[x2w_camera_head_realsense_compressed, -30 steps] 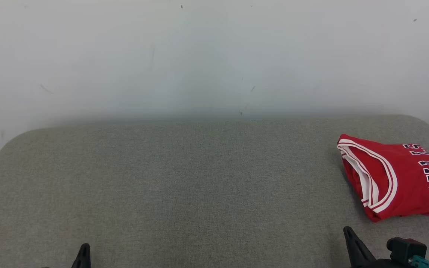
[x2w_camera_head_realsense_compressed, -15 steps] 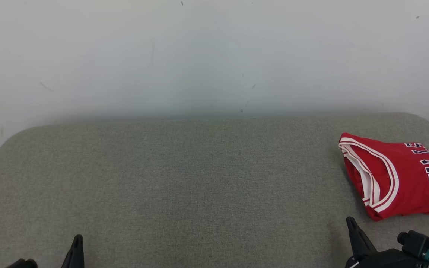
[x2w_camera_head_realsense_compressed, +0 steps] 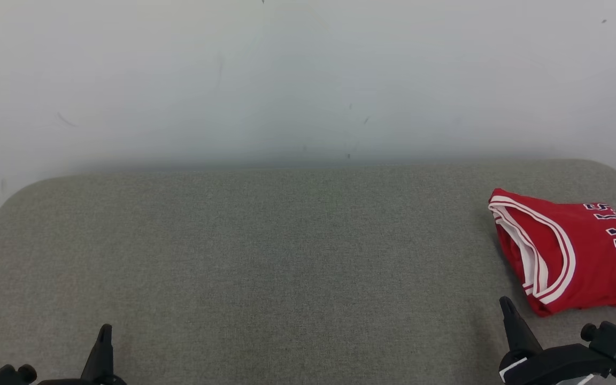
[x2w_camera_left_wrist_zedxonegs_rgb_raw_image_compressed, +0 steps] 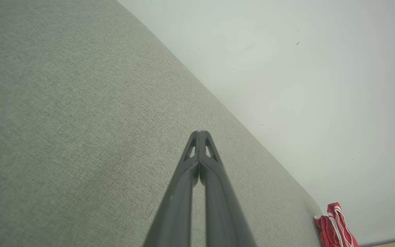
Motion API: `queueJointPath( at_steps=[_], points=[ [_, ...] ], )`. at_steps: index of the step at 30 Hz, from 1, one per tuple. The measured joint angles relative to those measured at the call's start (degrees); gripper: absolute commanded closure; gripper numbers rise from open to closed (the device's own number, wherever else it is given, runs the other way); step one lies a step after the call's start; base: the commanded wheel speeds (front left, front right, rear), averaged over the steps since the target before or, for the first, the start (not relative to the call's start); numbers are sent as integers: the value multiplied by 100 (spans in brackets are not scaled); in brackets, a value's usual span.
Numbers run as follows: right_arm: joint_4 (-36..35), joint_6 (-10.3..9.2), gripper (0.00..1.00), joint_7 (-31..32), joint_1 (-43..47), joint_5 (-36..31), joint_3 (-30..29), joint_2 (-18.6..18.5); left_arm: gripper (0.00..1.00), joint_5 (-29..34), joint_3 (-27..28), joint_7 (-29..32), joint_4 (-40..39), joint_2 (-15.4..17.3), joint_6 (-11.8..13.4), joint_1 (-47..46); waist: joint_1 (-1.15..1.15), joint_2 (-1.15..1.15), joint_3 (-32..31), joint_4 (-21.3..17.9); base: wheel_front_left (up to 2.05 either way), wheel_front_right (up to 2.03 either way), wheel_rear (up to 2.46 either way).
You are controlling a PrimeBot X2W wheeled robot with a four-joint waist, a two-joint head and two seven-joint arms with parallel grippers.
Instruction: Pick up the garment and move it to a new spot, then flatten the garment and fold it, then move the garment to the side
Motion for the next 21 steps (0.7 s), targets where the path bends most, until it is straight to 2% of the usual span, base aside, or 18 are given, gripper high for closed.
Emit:
queueJointPath(
  at_steps=[21],
  points=[
    [-56, 0, 100, 193, -233, 1365, -32, -11, 100, -1114, 537, 387, 101, -246, -341, -245, 0, 0, 79, 24, 0, 0, 0]
  ],
)
